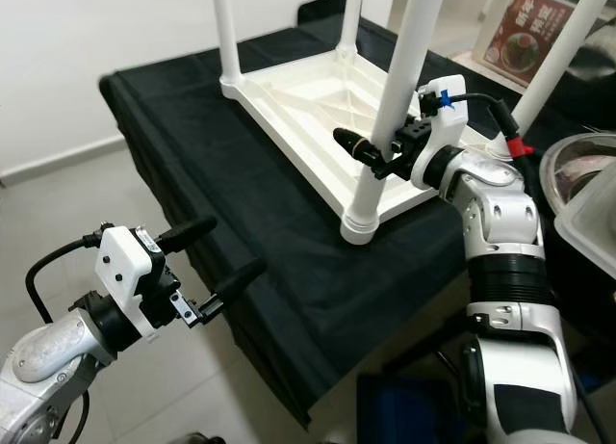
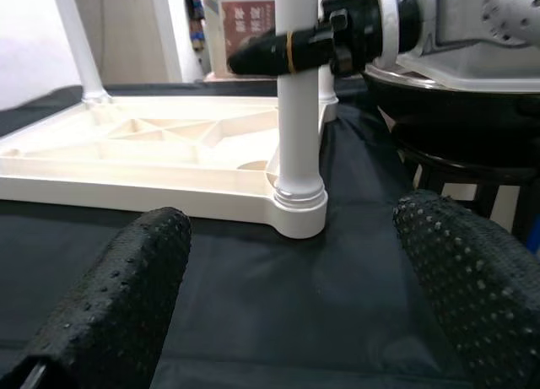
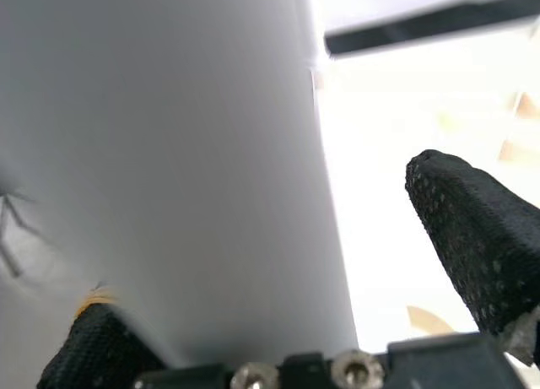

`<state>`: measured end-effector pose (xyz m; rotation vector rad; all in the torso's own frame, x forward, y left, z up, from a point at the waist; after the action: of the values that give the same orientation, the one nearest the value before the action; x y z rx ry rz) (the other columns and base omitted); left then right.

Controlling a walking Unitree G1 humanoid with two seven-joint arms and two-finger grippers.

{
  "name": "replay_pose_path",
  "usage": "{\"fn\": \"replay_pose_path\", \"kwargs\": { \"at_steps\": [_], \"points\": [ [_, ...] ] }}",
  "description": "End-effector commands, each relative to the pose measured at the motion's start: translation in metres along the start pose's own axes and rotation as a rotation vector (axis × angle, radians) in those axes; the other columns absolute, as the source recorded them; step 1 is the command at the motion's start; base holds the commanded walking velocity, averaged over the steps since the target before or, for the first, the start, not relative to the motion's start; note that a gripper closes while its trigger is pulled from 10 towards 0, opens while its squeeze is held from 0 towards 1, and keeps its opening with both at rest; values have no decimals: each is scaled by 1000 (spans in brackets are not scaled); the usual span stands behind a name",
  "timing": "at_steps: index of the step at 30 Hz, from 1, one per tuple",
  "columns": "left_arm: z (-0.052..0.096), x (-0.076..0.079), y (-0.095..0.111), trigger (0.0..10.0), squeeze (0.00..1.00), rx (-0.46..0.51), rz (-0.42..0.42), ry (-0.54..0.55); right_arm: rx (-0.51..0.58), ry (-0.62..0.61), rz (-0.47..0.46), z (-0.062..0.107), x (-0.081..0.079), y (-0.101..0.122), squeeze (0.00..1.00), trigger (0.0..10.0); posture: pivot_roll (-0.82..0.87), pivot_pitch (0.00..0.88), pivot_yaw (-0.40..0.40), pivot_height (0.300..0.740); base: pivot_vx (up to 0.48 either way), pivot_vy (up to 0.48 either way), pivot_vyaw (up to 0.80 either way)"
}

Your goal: Building children table

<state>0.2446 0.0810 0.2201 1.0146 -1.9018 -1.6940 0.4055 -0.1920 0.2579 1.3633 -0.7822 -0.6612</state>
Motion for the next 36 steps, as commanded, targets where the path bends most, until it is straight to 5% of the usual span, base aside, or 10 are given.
{"fn": "replay_pose_path", "kwargs": {
  "at_steps": [1,12,13,14,15,23,30,31,32,36],
  "points": [
    [1,3,-2,10000,0,-12,4,-5,5,25,-1,1,-1,1,0,10000,8,138,-71,740,0,0,0],
    [2,5,-1,10000,0,-11,6,-6,-19,102,-44,9,2,-16,0,9843,25,125,-71,740,0,0,0],
    [2,5,-1,10000,0,-13,4,-4,-18,116,-42,13,3,-16,0,7176,27,127,-68,740,0,0,0],
    [3,4,-1,10000,0,-15,3,-2,-18,125,-40,15,3,-16,0,7176,27,127,-68,740,0,0,0],
    [3,4,-2,10000,0,-17,2,-1,-18,131,-39,17,4,-15,0,0,27,127,-68,740,0,0,0],
    [3,4,-1,10000,0,-14,0,-5,-25,128,-33,14,-2,-23,0,0,24,122,-57,740,0,0,0],
    [3,3,-1,10000,0,-17,-4,-3,-60,-103,23,1,3,-33,0,0,30,117,-56,740,0,0,0],
    [4,3,-1,10000,0,-19,-3,-4,-121,-397,19,6,22,-43,0,0,25,117,-58,740,0,0,0],
    [4,2,-1,10000,0,-19,-3,-4,-136,-549,29,14,31,-46,0,0,24,120,-55,740,0,0,0],
    [3,2,-2,10000,0,-22,-4,-7,-101,-674,30,20,23,-48,0,0,24,121,-51,740,0,0,0]
  ]
}}
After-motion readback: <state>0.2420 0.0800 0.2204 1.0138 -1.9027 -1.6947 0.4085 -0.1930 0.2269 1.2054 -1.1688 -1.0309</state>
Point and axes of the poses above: a point about 5 cm out from each wrist's last joint towards the gripper, its own z axis pointing back from the gripper into the wrist, its own y axis along the axis of the wrist's last joint, x = y × z, the point moved 5 cm from there along -z, pointing out of the wrist towards the gripper
